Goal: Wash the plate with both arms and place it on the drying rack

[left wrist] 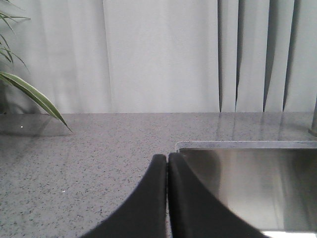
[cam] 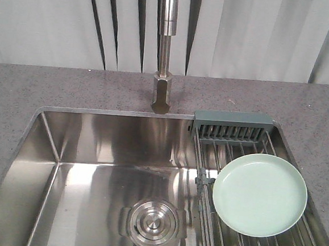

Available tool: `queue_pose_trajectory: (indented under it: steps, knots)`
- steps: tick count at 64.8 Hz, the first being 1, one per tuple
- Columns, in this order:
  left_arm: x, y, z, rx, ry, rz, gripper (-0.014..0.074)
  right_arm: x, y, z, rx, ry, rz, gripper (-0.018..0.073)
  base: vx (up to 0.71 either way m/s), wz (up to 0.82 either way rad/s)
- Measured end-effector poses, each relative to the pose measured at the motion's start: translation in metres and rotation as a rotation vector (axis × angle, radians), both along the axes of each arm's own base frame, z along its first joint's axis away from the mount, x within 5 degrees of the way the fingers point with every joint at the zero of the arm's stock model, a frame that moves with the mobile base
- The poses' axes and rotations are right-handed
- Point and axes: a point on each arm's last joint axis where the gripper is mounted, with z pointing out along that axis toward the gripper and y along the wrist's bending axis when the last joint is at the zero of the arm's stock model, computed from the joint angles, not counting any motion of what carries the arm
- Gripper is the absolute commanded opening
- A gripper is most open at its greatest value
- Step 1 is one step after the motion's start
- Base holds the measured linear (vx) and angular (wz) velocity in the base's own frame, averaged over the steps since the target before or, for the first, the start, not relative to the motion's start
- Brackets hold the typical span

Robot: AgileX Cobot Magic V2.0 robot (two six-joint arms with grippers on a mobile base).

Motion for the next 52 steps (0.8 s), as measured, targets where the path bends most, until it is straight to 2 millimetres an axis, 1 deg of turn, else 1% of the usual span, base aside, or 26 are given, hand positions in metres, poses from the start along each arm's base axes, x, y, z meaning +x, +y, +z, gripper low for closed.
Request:
queue_pose_trajectory:
  steps: [6, 10, 17, 21, 27, 28, 33, 41, 44, 52]
  knots:
    - [0.0, 0.0, 0.0, 0.0, 0.0, 0.0, -0.0006, -0.004, -0.002, -0.003, 0.03, -0.08, -0.032, 0.0215, 0.0, 0.0]
    - [0.0, 0.0, 0.0, 0.0, 0.0, 0.0, -0.0006, -0.004, -0.003, -0.01, 0.06, -0.142, -0.07, 0.0151, 0.0, 0.0]
    - [0.0, 0.0, 0.0, 0.0, 0.0, 0.0, -0.0006, -0.001, -0.006, -0.031, 0.092, -0.248, -0.139, 0.0033, 0.0, 0.0]
    - [0.0, 0.0, 0.0, 0.0, 0.0, 0.0, -0.0006, 0.001, -0.008, -0.042, 0.104, -0.323, -0.163, -0.0015, 0.0, 0.0]
    - [0.0, 0.0, 0.0, 0.0, 0.0, 0.0, -0.0006, 0.003, -0.01, -0.059, 0.114, -0.433, -0.189, -0.0008, 0.0, 0.0]
    - [0.0, 0.0, 0.0, 0.0, 0.0, 0.0, -0.0006, 0.003, -0.01, -0.065, 0.113, -0.428, -0.193, -0.0008, 0.0, 0.0]
    - [0.0, 0.0, 0.0, 0.0, 0.0, 0.0, -0.0006, 0.006, -0.011, -0.078, 0.121, -0.513, -0.213, -0.0008, 0.0, 0.0]
    - [0.0, 0.0, 0.0, 0.0, 0.0, 0.0, -0.0006, 0.007, -0.013, -0.1, 0.126, -0.594, -0.232, -0.0008, 0.0, 0.0]
    - [0.0, 0.0, 0.0, 0.0, 0.0, 0.0, -0.0006, 0.007, -0.013, -0.103, 0.129, -0.622, -0.234, -0.0008, 0.0, 0.0]
    - [0.0, 0.0, 0.0, 0.0, 0.0, 0.0, -0.0006, 0.006, -0.014, -0.1, 0.133, -0.671, -0.24, -0.0008, 0.0, 0.0]
